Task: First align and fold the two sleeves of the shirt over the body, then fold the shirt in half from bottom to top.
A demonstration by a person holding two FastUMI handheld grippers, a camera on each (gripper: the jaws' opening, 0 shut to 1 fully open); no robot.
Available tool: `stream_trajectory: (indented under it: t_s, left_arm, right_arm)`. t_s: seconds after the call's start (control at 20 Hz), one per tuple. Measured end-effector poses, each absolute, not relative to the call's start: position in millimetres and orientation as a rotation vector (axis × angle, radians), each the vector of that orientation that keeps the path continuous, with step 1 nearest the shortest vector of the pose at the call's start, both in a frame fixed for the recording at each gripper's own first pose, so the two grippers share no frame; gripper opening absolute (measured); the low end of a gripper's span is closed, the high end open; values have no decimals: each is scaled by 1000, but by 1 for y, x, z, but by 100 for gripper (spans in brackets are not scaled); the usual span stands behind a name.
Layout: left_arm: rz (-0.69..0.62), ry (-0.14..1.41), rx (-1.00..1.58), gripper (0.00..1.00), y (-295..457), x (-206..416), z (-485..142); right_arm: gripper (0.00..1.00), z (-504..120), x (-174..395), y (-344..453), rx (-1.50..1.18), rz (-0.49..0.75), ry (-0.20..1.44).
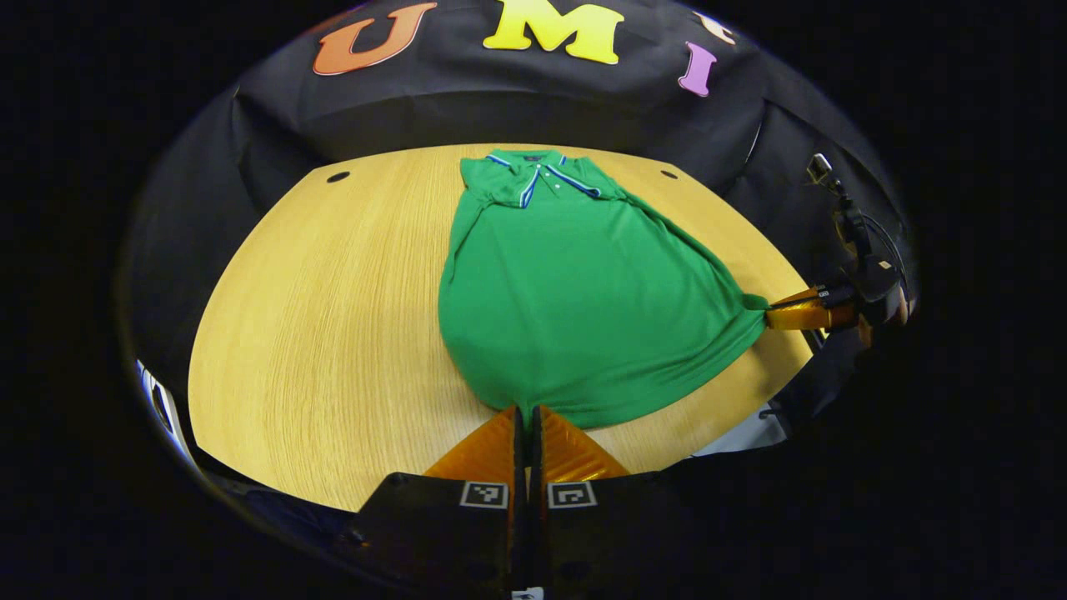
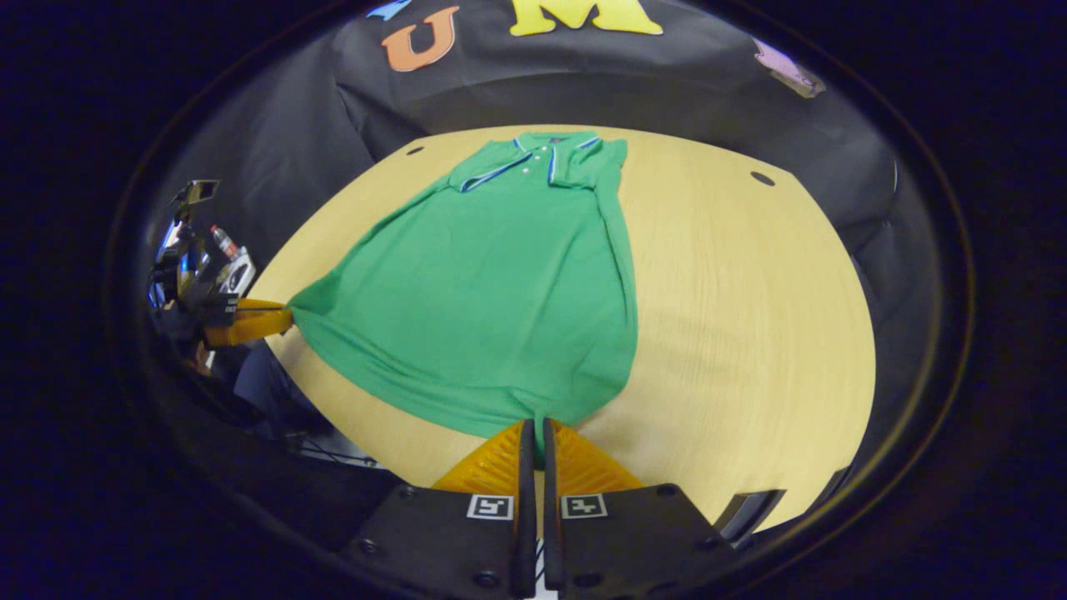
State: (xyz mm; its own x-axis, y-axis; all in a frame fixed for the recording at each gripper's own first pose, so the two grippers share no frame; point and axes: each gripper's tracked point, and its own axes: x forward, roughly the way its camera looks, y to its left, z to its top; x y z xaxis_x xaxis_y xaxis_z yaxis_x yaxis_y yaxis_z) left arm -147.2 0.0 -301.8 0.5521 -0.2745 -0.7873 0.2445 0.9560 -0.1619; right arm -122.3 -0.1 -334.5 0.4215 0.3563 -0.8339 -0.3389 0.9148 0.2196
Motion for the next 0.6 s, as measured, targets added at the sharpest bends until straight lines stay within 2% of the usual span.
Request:
stream_trajectory:
  t_s: [0.55,0.6]
  left_arm:
    - [-305,756,-120,4,-2,-45,-235]
    - [-306,740,-132,3,-3,-34,-229]
  right_arm:
    - [6,-274,-32,-8,146,370,905]
    - [3,-270,-25,-6,153,370,894]
